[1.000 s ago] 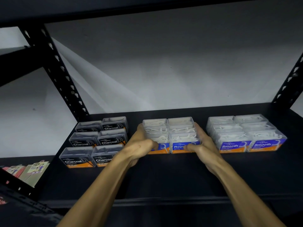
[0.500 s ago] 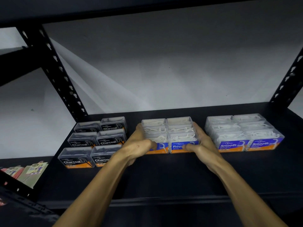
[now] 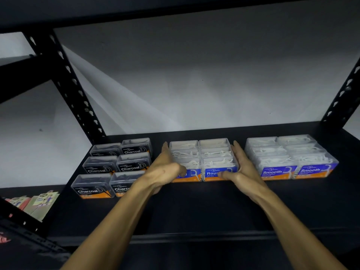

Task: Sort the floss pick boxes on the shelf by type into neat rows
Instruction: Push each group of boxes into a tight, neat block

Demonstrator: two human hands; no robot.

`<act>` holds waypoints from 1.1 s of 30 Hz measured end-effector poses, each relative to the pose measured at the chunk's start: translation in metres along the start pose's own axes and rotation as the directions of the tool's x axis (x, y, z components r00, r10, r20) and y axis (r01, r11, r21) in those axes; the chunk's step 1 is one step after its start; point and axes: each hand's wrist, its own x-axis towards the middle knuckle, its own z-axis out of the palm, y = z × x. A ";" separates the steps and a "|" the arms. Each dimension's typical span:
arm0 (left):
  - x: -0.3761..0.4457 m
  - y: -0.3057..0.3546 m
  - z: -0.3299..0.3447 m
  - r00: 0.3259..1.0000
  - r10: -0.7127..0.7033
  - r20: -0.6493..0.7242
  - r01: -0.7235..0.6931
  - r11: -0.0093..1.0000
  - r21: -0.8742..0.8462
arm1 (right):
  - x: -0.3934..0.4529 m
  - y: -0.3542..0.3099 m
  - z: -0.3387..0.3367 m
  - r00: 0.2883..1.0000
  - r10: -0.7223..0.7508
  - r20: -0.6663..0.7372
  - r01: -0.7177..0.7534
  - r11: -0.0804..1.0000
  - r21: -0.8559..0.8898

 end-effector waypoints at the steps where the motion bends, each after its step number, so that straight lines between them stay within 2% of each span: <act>1: 0.000 0.001 0.000 1.000 0.008 -0.006 -0.008 1.000 -0.005 | -0.001 -0.001 0.000 1.000 -0.010 -0.006 0.010 1.000 -0.014; 4: -0.004 0.005 0.001 0.998 0.049 -0.025 -0.049 0.999 0.011 | -0.005 -0.002 -0.001 0.998 -0.057 -0.027 0.055 0.996 -0.073; 7: -0.012 0.009 0.000 0.971 0.183 -0.155 -0.168 0.980 0.107 | -0.009 -0.004 0.001 0.988 -0.144 -0.055 0.127 0.962 -0.243; 11: -0.018 0.017 -0.011 0.862 0.382 -0.334 -0.305 0.916 0.261 | -0.013 -0.020 0.010 0.932 -0.361 -0.037 0.296 0.814 -0.500; 14: -0.020 0.017 -0.036 0.768 0.512 -0.386 -0.337 0.834 0.436 | -0.011 -0.042 0.024 0.857 -0.516 -0.003 0.425 0.709 -0.563; 16: -0.019 0.013 -0.064 0.769 0.522 -0.370 -0.284 0.797 0.533 | -0.005 -0.058 0.037 0.827 -0.562 0.008 0.470 0.682 -0.560; 19: -0.013 0.004 -0.112 0.843 0.447 -0.301 -0.145 0.726 0.672 | 0.011 -0.080 0.063 0.802 -0.596 0.036 0.513 0.658 -0.551; 22: -0.001 -0.003 -0.154 0.922 0.297 -0.248 0.003 0.637 0.771 | 0.037 -0.097 0.092 0.817 -0.561 0.132 0.533 0.647 -0.546; 25: 0.013 -0.011 -0.183 0.971 0.139 -0.195 0.088 0.551 0.830 | 0.063 -0.110 0.120 0.866 -0.434 0.248 0.494 0.665 -0.561; 30: 0.029 -0.025 -0.201 0.997 0.067 -0.036 0.006 0.408 0.913 | 0.091 -0.120 0.152 0.903 -0.222 0.368 0.416 0.664 -0.621; 33: 0.034 -0.029 -0.204 0.998 0.053 0.033 -0.050 0.368 0.928 | 0.099 -0.123 0.165 0.908 -0.119 0.402 0.375 0.662 -0.650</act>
